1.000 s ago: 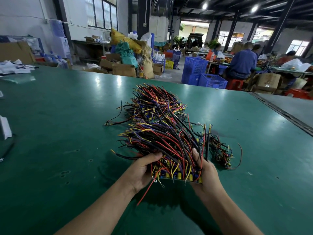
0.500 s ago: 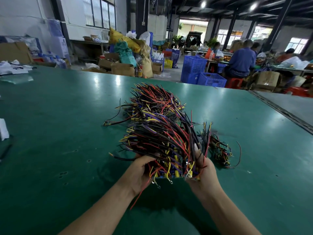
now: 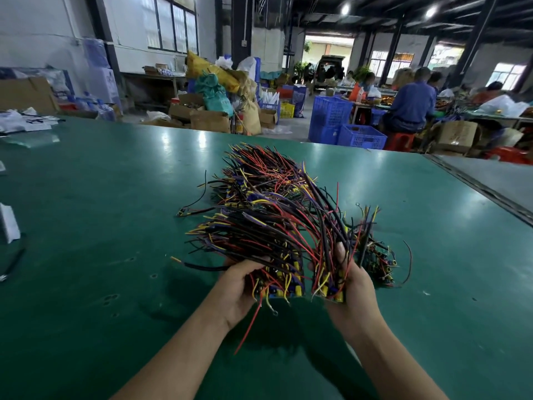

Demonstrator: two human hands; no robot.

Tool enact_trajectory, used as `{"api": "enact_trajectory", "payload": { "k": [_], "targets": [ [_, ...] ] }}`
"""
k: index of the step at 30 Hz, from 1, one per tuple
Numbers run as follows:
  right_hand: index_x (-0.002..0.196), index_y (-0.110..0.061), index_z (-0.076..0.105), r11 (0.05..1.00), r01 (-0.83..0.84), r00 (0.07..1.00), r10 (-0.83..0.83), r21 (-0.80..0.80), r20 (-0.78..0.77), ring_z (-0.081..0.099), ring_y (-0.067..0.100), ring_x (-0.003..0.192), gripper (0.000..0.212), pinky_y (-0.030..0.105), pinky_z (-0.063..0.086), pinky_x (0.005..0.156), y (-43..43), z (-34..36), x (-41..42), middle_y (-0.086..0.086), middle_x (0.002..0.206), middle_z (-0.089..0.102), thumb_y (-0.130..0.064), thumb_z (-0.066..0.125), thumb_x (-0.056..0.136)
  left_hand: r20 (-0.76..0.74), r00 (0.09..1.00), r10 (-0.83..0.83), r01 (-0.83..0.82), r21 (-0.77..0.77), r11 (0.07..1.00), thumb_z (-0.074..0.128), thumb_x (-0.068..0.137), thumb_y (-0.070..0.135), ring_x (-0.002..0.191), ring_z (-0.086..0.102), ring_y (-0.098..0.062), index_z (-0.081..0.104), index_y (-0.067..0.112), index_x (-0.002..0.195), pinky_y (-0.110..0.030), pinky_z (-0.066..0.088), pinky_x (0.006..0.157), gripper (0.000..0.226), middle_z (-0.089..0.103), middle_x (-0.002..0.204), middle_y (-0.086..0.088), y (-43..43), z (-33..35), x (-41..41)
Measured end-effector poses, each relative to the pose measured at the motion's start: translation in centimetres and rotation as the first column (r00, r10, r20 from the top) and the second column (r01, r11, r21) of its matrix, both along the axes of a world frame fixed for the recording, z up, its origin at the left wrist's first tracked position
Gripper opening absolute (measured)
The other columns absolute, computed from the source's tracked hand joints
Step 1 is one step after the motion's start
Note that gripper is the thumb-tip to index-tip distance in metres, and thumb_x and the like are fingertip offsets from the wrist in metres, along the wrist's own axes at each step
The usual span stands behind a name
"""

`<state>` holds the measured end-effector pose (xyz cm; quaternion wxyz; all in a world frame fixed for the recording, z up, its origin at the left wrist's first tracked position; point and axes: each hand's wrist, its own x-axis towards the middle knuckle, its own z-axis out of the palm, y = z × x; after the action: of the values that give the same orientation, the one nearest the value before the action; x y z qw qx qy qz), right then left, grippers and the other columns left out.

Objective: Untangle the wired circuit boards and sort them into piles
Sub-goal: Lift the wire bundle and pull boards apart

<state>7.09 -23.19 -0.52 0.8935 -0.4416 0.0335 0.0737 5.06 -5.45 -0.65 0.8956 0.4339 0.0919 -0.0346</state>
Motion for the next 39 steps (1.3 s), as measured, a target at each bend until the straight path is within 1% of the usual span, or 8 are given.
{"api": "enact_trajectory", "payload": {
  "k": [5,11,18,22,29,35,37,39],
  "targets": [
    [0.087,-0.013,0.075,0.990,-0.017,1.000,0.014,0.139,0.028,0.069,0.018,0.066,0.026,0.028,0.058,0.057,-1.0,0.3,0.4,0.005,0.080,0.072,-0.033,0.061,0.076,-0.018,0.999,-0.039,0.039,0.021,0.999,0.058,0.061,0.004,0.057,0.069,-0.015,0.075,0.008,0.055,-0.021,0.054,0.048,0.019,0.072,0.066,-0.005,1.0,0.1,-0.3],
    [0.079,-0.016,0.074,0.971,0.057,0.995,-0.074,0.231,0.063,0.066,0.013,0.062,0.026,0.023,0.057,0.058,-2.7,1.4,1.3,0.001,0.076,0.069,-0.037,0.059,0.077,-0.015,1.000,0.002,-0.002,0.002,1.000,0.055,0.071,-0.006,0.055,0.068,-0.022,0.071,-0.002,0.075,-0.024,0.055,0.049,0.017,0.071,0.071,-0.014,2.4,1.1,-0.4],
    [0.078,-0.018,0.079,0.951,0.102,0.992,-0.119,0.292,0.041,0.070,0.016,0.069,0.037,0.026,0.059,0.065,-3.9,1.5,1.9,0.002,0.084,0.073,-0.042,0.053,0.090,-0.182,0.983,0.007,0.058,0.347,0.936,0.058,0.083,0.000,0.062,0.064,-0.023,0.066,-0.001,0.087,-0.027,0.054,0.058,0.008,0.070,0.079,-0.015,8.2,1.9,0.8],
    [0.100,-0.018,0.077,0.973,0.095,0.995,-0.089,0.210,-0.039,0.072,0.019,0.078,0.039,0.030,0.059,0.061,-2.8,1.3,1.6,0.004,0.097,0.074,-0.048,0.052,0.092,-0.325,0.946,-0.014,0.158,0.423,0.892,0.062,0.070,0.003,0.046,0.064,-0.021,0.065,0.000,0.078,-0.022,0.051,0.040,0.009,0.070,0.067,-0.014,12.5,2.4,1.2],
    [0.132,-0.015,0.058,0.982,-0.033,0.998,0.044,0.187,-0.053,0.072,0.024,0.096,0.049,0.036,0.059,0.063,-1.3,0.8,0.7,0.009,0.119,0.070,-0.047,0.046,0.097,-0.365,0.912,0.185,0.055,0.558,0.828,0.054,0.088,0.000,0.043,0.061,-0.022,0.057,0.003,0.084,-0.027,0.052,0.040,0.006,0.064,0.058,-0.012,17.2,2.5,3.3],
    [0.126,-0.022,0.061,0.982,-0.112,0.994,0.111,0.152,0.014,0.066,0.027,0.111,0.046,0.037,0.060,0.071,-0.5,1.0,0.3,0.008,0.126,0.067,-0.048,0.051,0.088,-0.127,0.826,0.549,-0.273,0.763,0.586,0.064,0.080,0.002,0.089,0.058,-0.031,0.058,-0.004,0.106,-0.042,0.046,0.087,0.027,0.061,0.103,-0.023,17.6,3.2,4.0],
    [0.118,-0.022,0.066,0.981,-0.126,0.992,0.125,0.149,0.020,0.063,0.033,0.115,0.041,0.039,0.059,0.075,-0.3,1.0,0.1,0.011,0.126,0.066,-0.045,0.053,0.087,0.012,0.808,0.589,-0.277,0.890,0.363,0.069,0.080,0.011,0.117,0.049,-0.033,0.048,0.000,0.129,-0.041,0.039,0.099,0.054,0.051,0.131,-0.021,16.7,3.9,3.5],
    [0.122,-0.019,0.065,0.980,-0.140,0.990,0.138,0.144,0.027,0.060,0.038,0.119,0.043,0.040,0.059,0.078,-0.2,0.9,0.1,0.013,0.127,0.065,-0.042,0.053,0.088,0.218,0.817,0.534,-0.257,0.966,-0.001,0.070,0.080,0.022,0.129,0.037,-0.036,0.041,0.004,0.137,-0.044,0.034,0.106,0.067,0.044,0.138,-0.020,15.0,4.4,2.5]
  ]
}}
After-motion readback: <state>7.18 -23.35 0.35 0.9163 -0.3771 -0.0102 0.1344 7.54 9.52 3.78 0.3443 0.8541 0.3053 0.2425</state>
